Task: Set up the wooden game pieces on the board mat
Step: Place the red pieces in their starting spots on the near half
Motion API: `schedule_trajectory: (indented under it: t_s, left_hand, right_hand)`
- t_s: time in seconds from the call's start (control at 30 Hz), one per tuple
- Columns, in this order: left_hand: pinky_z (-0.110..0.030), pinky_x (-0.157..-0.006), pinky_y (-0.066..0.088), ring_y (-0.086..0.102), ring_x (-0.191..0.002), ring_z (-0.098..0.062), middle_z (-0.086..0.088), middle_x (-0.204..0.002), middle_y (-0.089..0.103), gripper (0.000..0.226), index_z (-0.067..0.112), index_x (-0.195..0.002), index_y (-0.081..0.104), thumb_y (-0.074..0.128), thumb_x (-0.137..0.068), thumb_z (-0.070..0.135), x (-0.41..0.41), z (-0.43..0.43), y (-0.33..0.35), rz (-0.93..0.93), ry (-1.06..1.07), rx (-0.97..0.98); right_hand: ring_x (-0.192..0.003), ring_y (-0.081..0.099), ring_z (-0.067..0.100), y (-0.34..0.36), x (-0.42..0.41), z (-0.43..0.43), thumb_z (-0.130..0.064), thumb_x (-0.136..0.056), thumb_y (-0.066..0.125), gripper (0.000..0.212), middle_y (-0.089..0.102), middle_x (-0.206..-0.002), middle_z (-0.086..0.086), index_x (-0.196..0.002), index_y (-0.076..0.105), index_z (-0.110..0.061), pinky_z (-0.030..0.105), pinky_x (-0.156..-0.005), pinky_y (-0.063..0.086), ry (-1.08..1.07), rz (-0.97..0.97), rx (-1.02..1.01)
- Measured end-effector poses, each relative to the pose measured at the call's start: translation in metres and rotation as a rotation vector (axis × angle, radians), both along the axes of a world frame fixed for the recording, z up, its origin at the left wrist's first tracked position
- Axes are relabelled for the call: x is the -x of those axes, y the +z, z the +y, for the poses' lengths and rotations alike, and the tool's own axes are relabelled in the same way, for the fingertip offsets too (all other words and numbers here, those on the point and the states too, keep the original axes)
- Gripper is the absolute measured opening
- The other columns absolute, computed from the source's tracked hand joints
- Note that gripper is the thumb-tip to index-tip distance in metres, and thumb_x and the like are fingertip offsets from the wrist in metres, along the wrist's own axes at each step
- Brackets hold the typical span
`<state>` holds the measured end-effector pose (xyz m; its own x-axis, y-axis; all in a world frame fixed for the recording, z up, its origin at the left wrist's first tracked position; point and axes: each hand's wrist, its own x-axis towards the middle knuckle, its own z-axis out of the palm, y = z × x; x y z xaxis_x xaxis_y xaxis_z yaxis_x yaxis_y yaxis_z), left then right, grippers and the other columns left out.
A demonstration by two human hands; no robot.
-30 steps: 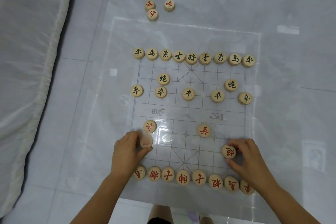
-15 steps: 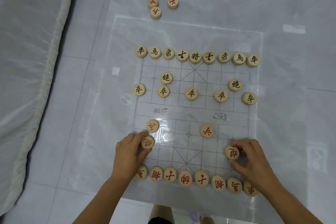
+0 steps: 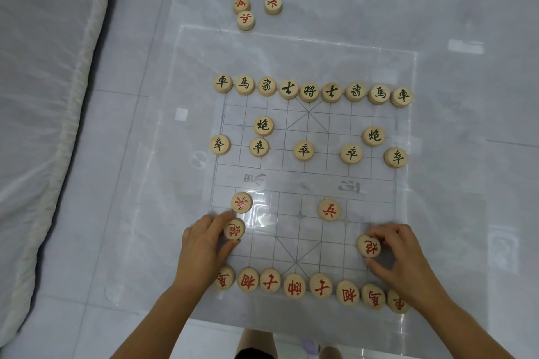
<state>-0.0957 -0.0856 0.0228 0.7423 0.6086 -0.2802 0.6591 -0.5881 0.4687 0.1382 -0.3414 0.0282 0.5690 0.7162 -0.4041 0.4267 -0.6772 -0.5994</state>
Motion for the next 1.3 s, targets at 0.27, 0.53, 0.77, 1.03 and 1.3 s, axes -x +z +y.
schedule_trajectory:
  t_s: [0.27, 0.53, 0.77, 1.03, 1.3]
  left_hand:
    - [-0.040, -0.079, 0.048, 0.063, -0.087, -0.027, -0.010, -0.098, 0.066, 0.050, 0.013, -0.113, 0.057, 0.079, -0.068, 0.018, -0.001, -0.001, 0.003, 0.027, 0.057, 0.018]
    - [-0.042, -0.083, 0.052, 0.061, -0.090, -0.023, -0.008, -0.102, 0.064, 0.053, 0.013, -0.117, 0.054, 0.077, -0.070, 0.024, 0.000, 0.001, 0.004, 0.003, 0.090, 0.107]
    - [-0.035, -0.073, 0.047, 0.062, -0.081, -0.023, -0.006, -0.093, 0.065, 0.043, 0.019, -0.111, 0.053, 0.061, -0.073, 0.036, 0.000, 0.001, 0.002, 0.025, 0.052, 0.053]
    - [-0.034, -0.075, 0.048, 0.062, -0.083, -0.020, -0.003, -0.095, 0.065, 0.044, 0.024, -0.111, 0.049, 0.053, -0.074, 0.049, -0.002, 0.002, 0.006, 0.033, 0.050, 0.084]
    - [-0.025, -0.074, 0.047, 0.053, -0.081, -0.009, 0.008, -0.088, 0.053, 0.065, 0.018, -0.117, 0.051, 0.057, -0.072, 0.065, -0.011, 0.020, 0.028, -0.038, 0.280, 0.178]
  right_hand:
    - [-0.097, 0.045, 0.012, -0.001, 0.000, 0.000, -0.003, -0.061, 0.081, 0.050, 0.043, -0.104, -0.003, -0.103, 0.058, -0.018, 0.008, -0.085, 0.037, -0.003, -0.010, 0.001]
    - [-0.094, 0.048, 0.014, -0.001, 0.001, 0.002, -0.008, -0.064, 0.082, 0.051, 0.043, -0.104, -0.004, -0.101, 0.051, -0.025, 0.004, -0.087, 0.034, -0.040, 0.028, -0.007]
    - [-0.098, 0.045, 0.011, -0.001, -0.001, 0.000, -0.008, -0.067, 0.079, 0.048, 0.045, -0.106, -0.002, -0.101, 0.052, -0.027, 0.011, -0.084, 0.038, -0.027, 0.035, -0.015]
    - [-0.097, 0.044, 0.004, 0.001, 0.000, 0.003, -0.009, -0.067, 0.079, 0.047, 0.044, -0.103, -0.009, -0.098, 0.051, -0.030, 0.018, -0.087, 0.042, -0.055, 0.051, -0.013]
    - [-0.092, 0.049, -0.008, 0.005, -0.005, 0.006, -0.042, -0.055, 0.070, 0.060, 0.044, -0.105, -0.031, -0.104, 0.040, -0.063, 0.003, -0.079, 0.040, -0.145, 0.095, -0.057]
